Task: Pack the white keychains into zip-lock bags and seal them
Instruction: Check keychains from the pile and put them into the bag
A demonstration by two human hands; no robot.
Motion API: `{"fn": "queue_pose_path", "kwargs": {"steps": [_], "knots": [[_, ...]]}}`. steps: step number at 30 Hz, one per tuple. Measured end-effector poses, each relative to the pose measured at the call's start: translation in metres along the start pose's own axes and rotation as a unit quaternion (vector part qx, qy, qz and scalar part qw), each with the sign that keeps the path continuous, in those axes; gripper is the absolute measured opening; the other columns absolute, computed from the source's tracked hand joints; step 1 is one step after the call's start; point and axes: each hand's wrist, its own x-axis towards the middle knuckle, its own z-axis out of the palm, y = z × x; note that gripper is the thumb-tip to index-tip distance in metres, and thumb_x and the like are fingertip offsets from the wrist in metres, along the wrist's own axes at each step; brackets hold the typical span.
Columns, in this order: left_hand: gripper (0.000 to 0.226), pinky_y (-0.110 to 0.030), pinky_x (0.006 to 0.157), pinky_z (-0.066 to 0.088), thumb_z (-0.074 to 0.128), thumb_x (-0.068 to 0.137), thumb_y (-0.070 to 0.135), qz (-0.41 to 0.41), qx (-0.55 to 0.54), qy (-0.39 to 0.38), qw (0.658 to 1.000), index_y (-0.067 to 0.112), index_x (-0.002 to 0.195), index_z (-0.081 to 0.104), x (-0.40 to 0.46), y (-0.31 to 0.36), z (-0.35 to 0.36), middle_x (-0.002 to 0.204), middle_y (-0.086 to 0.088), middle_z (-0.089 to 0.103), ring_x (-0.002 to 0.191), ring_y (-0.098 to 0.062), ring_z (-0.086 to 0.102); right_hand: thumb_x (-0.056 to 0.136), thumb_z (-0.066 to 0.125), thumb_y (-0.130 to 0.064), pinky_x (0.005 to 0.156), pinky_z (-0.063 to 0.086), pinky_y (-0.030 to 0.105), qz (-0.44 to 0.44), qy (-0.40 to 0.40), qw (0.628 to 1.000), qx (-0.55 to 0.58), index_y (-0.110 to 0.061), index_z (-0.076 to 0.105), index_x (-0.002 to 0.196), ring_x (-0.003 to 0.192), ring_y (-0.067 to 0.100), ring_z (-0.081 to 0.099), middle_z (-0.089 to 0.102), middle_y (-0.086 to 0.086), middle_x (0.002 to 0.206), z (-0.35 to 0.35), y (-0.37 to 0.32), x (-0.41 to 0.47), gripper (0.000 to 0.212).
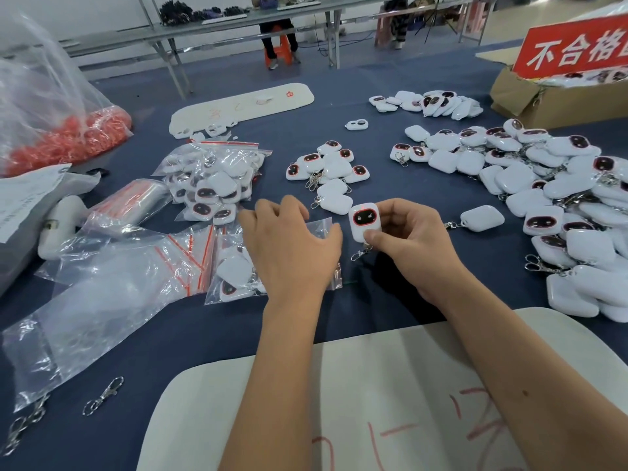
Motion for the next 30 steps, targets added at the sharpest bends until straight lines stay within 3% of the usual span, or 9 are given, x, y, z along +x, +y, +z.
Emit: {"fn": "queue_pose_path", "kwargs": {"steps": [4,7,11,15,20,22,26,28,30], "knots": [[0.06,-0.041,0.094,0.034,0.076,0.066,0.071,-0.041,0.083,-0.084,0.992,0.025,0.101,0.06,-0.001,0.003,0.001,0.115,-0.002,0.048,0.117,-0.029,0.036,0.094,0.069,0.003,0.083,0.059,0.024,-0.01,0.017,1.0,-0.003,-0.022,0.075,0.11,0.088,0.011,0.073,0.08,-0.004,0.098,0.001,0.001,0.0,0.03],[0.041,-0.042,0.095,0.033,0.074,0.07,0.059,-0.041,0.091,-0.1,0.99,0.025,0.093,0.066,0.0,0.002,0.0,0.115,-0.003,0.047,0.116,-0.031,0.036,0.101,0.061,0.001,0.079,0.061,0.027,-0.02,0.014,1.0,0.003,-0.02,0.073,0.12,0.083,0.014,0.073,0.078,-0.003,0.098,0.003,-0.001,0.0,0.03],[0.012,-0.037,0.091,0.03,0.065,0.085,0.037,-0.041,0.058,-0.094,0.993,0.028,0.081,0.072,0.002,0.001,-0.005,0.109,0.0,0.045,0.115,-0.032,0.037,0.104,0.06,-0.003,0.061,0.06,0.033,-0.004,0.003,1.0,0.021,-0.016,0.062,0.128,0.069,0.026,0.074,0.071,-0.001,0.083,0.004,-0.002,-0.002,0.027],[0.023,-0.023,0.082,0.014,0.06,0.092,0.028,-0.014,0.013,-0.111,0.994,0.03,0.07,0.064,0.013,-0.006,-0.009,0.107,-0.001,0.054,0.114,-0.03,0.046,0.098,0.069,-0.004,0.058,0.054,0.028,-0.005,-0.003,1.0,-0.013,-0.013,0.069,0.108,0.058,0.019,0.067,0.072,-0.001,0.075,0.011,-0.005,-0.004,0.013],[0.024,-0.017,0.082,0.017,0.07,0.09,0.02,0.013,-0.083,-0.085,0.993,0.026,0.068,0.064,0.017,-0.016,-0.016,0.1,0.002,0.051,0.11,-0.024,0.041,0.095,0.076,-0.016,0.053,0.049,0.023,-0.029,-0.046,0.994,-0.093,-0.016,0.076,0.095,0.045,0.015,0.063,0.07,-0.006,0.064,0.034,-0.007,-0.011,0.001],[0.023,-0.016,0.084,0.02,0.073,0.089,0.018,0.026,-0.123,-0.081,0.989,0.024,0.068,0.064,0.016,-0.017,-0.018,0.099,0.002,0.052,0.11,-0.021,0.039,0.095,0.077,-0.019,0.055,0.052,0.028,-0.02,-0.041,0.995,-0.085,-0.015,0.073,0.098,0.046,0.016,0.063,0.072,-0.002,0.064,0.039,-0.007,-0.011,0.006],[0.022,-0.019,0.087,0.025,0.075,0.087,0.015,0.055,-0.164,-0.061,0.983,0.019,0.069,0.064,0.016,-0.013,-0.021,0.097,-0.001,0.055,0.108,-0.021,0.04,0.101,0.062,0.002,0.059,0.049,0.025,-0.026,-0.079,0.996,0.03,-0.009,0.069,0.119,0.064,0.013,0.068,0.079,0.002,0.084,0.046,-0.01,-0.014,0.022],[0.021,-0.021,0.089,0.027,0.075,0.087,0.014,0.057,-0.175,-0.051,0.982,0.017,0.069,0.063,0.016,-0.012,-0.022,0.098,-0.002,0.057,0.107,-0.02,0.04,0.102,0.049,0.012,0.068,0.05,0.022,-0.056,-0.121,0.991,0.004,-0.004,0.068,0.129,0.076,0.007,0.067,0.078,-0.006,0.093,0.047,-0.012,-0.016,0.037],[0.021,-0.021,0.09,0.029,0.076,0.086,0.013,0.056,-0.186,-0.045,0.98,0.015,0.069,0.064,0.016,-0.013,-0.023,0.098,-0.002,0.057,0.106,-0.019,0.04,0.098,0.044,0.016,0.074,0.053,0.032,-0.074,-0.151,0.984,-0.067,-0.005,0.072,0.118,0.076,0.013,0.061,0.074,-0.004,0.088,0.047,-0.013,-0.017,0.04]]}}
